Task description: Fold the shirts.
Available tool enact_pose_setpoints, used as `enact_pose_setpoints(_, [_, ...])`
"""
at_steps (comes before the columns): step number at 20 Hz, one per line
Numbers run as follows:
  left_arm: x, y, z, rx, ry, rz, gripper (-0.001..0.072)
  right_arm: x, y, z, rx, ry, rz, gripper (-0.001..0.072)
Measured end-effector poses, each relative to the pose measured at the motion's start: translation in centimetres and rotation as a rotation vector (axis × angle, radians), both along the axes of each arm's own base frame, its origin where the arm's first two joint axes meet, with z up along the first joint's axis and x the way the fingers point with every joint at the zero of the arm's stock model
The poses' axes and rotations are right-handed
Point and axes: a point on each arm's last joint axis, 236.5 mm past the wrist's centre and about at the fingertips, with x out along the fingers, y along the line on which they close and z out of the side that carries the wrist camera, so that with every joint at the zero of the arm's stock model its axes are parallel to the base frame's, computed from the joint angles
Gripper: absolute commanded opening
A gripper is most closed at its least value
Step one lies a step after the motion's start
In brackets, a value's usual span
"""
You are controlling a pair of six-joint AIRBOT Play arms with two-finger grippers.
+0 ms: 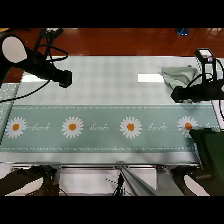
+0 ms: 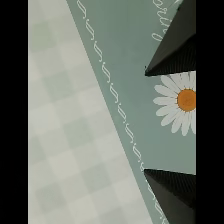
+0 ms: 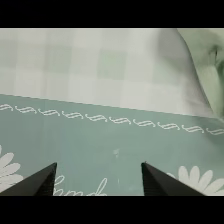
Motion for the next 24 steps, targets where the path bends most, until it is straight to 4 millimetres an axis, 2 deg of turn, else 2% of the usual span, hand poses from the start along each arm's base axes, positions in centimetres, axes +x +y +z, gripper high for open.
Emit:
enact_pose_setpoints(21, [0.1, 0.0, 0.0, -0.001, -0.003, 0.000, 0.0720, 0.0, 0.0, 0.0, 0.000, -0.001, 0.000, 0.0605])
enact_pose_setpoints(24, [0.5, -0.2, 0.0, -0.005, -0.015, 0.000, 0.0720, 1.3, 0.1, 0.7, 0.007, -0.059, -0.003, 0.0605])
